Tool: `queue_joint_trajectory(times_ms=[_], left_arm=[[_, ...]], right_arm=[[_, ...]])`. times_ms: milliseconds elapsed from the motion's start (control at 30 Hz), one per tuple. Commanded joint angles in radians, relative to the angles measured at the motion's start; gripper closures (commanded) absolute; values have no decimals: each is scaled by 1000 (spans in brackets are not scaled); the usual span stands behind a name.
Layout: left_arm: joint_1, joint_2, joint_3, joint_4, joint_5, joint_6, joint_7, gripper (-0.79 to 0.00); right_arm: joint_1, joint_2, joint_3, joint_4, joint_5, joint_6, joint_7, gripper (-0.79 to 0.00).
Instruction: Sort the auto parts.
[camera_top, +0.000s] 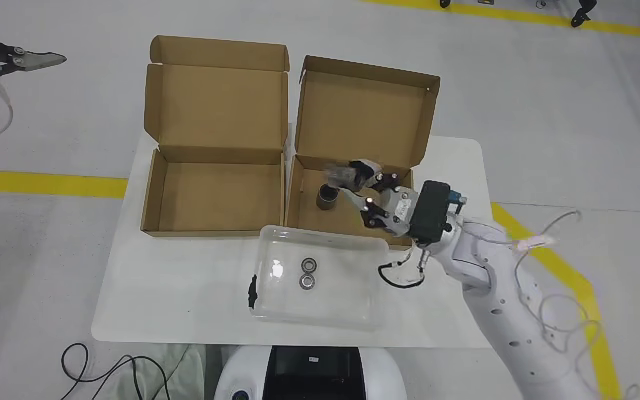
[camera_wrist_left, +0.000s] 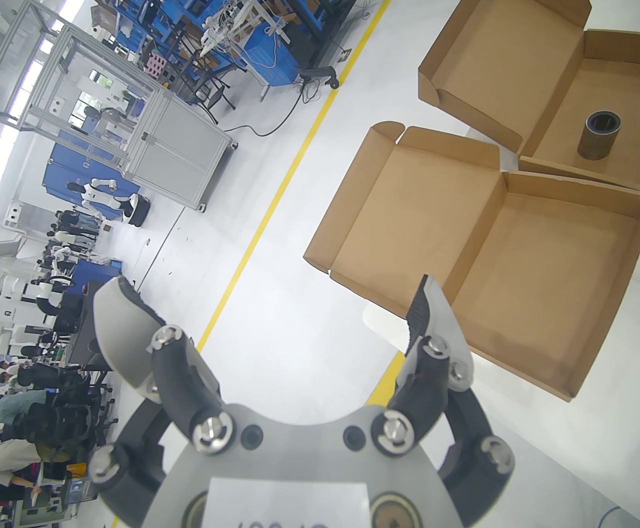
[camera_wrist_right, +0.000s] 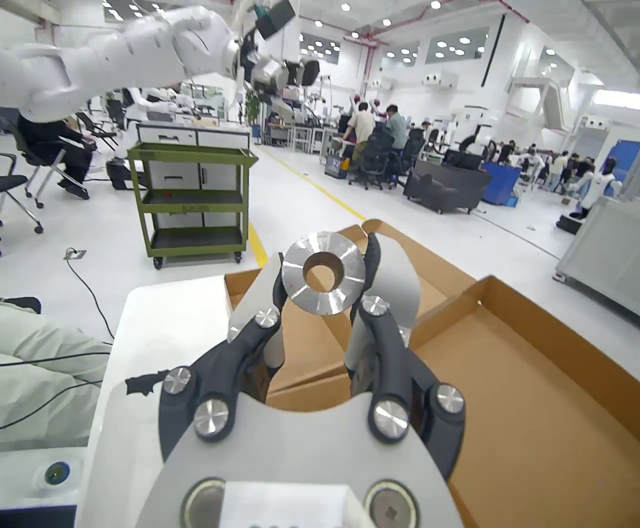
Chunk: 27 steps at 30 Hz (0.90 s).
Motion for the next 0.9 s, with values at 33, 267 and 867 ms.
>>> queue_joint_trajectory(times_ms=[33,267,867], left_arm=[[0,0,0,0,0,0,0,-785],[0,0,0,0,0,0,0,-785],[0,0,0,0,0,0,0,-785]], right_arm=[[-22,4,10,11,-19,19,49,0],[-38,9,13,56,-12,40,203,0],[136,-15,-95,294,45,131,604,0]])
